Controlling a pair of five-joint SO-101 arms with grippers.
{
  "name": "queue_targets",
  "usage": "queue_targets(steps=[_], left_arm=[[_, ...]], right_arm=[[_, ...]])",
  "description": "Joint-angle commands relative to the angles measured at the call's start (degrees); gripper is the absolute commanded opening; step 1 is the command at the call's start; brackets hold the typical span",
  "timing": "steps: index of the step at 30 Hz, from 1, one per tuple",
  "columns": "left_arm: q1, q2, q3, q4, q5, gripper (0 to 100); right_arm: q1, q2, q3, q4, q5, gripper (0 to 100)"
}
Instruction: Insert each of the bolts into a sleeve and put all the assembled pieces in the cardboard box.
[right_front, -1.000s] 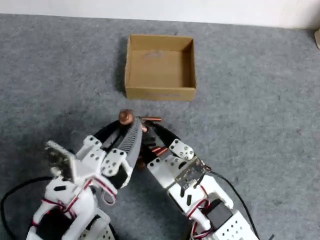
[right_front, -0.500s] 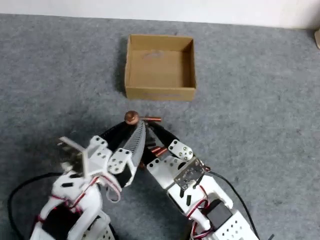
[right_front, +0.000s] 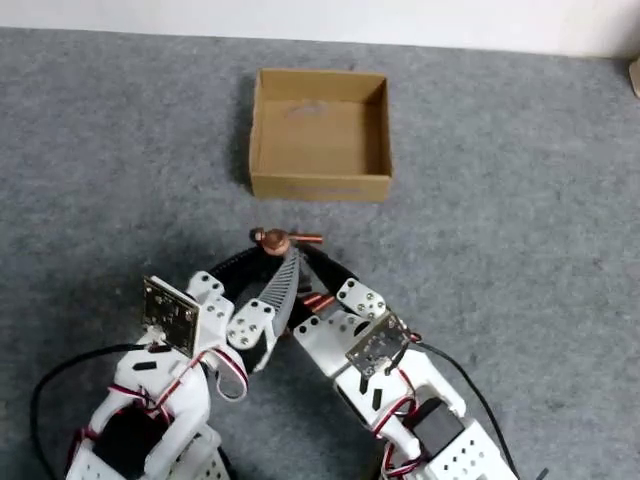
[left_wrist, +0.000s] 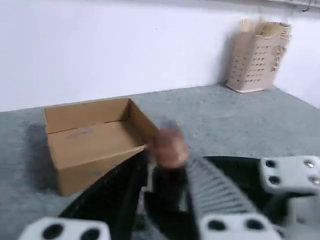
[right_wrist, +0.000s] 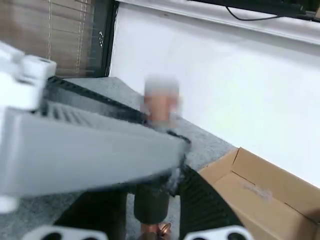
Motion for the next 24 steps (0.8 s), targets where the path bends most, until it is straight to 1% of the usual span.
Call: queue_targets(steps=[1, 2, 4, 9, 15, 17, 19, 21, 24], left_arm=[[0.13, 0.31, 0.22, 0.00, -0.18, 48], [0.13, 0.31, 0.22, 0.00, 0.18, 53], [-0.13, 0.31, 0.13, 0.00, 2.46, 56], [-0.31, 0.31, -0.13, -0.18, 4.31, 56], [-0.22, 0.04, -2.42, 0.00, 13.63, 56], [0.04, 0.04, -3.47, 0.00, 15.38, 55], [0.13, 0.04, -3.65, 0.00, 15.30, 50], [0.22, 0.04, -3.74, -0.18, 15.30, 43], [0.22, -0.04, -4.09, -0.35, 15.21, 27]], right_arm=[[-0.13, -1.36, 7.96, -0.22, -0.26, 0.5], [-0.13, -1.36, 7.96, -0.22, -0.26, 0.5], [-0.13, -1.36, 7.96, -0.22, -0.26, 0.5], [-0.13, -1.36, 7.96, -0.22, -0.26, 0.5], [-0.13, -1.27, 7.96, -0.22, -0.26, 0.5], [-0.13, -1.27, 7.96, -0.22, -0.26, 0.5], [-0.13, -1.27, 7.96, -0.22, -0.26, 0.5], [-0.13, -1.19, 7.96, -0.04, -0.26, 0.5], [-0.13, -1.19, 7.96, 0.04, -0.26, 0.5]])
